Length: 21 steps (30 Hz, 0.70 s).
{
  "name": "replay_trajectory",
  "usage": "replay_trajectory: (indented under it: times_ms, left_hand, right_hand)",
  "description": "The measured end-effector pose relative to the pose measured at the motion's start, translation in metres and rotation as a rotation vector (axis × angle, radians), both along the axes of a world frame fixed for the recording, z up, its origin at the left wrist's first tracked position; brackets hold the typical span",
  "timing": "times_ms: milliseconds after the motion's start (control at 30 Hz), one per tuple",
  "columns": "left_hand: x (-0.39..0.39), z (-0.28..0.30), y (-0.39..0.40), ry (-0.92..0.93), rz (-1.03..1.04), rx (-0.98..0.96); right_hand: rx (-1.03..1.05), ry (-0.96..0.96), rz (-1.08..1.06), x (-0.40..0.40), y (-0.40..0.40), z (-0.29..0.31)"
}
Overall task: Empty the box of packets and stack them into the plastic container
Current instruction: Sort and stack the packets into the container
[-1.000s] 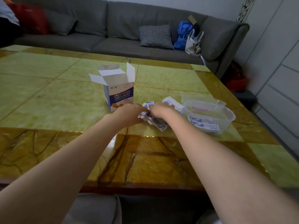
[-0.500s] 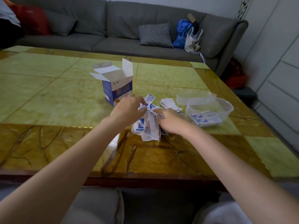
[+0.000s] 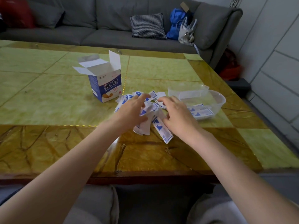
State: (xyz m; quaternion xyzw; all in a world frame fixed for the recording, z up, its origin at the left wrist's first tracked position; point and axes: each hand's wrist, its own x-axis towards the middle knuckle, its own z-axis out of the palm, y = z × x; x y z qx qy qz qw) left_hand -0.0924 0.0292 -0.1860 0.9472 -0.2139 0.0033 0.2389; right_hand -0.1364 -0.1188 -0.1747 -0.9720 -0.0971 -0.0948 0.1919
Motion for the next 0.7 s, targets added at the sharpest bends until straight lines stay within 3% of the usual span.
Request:
replay_trajectory:
  times_ms: [67, 167, 367, 533, 700]
  left_hand:
    - [0.003, -0.002, 0.001, -0.058, 0.01, 0.02]
    - [0.006, -0.004, 0.005, -0.138, 0.05, 0.094]
    - [-0.007, 0.008, 0.007, -0.248, -0.013, 0.088]
    - [-0.02, -0.001, -0.007, -0.027, -0.17, 0.186]
    - [-0.018, -0.005, -0.009, 0.024, -0.144, 0.215]
  right_hand:
    - [-0.079, -0.084, 0.053, -0.004, -0.001, 0.001]
    - [-0.108, 0.029, 0.135, -0.01, -0.001, -0.003]
    - [0.055, 0.13, -0.025, -0.009, -0.018, 0.004]
    - [-0.094, 0.237, -0.024, -0.014, -0.006, -0.016]
    - [0.073, 0.313, -0.047, -0.011, -0.009, -0.01]
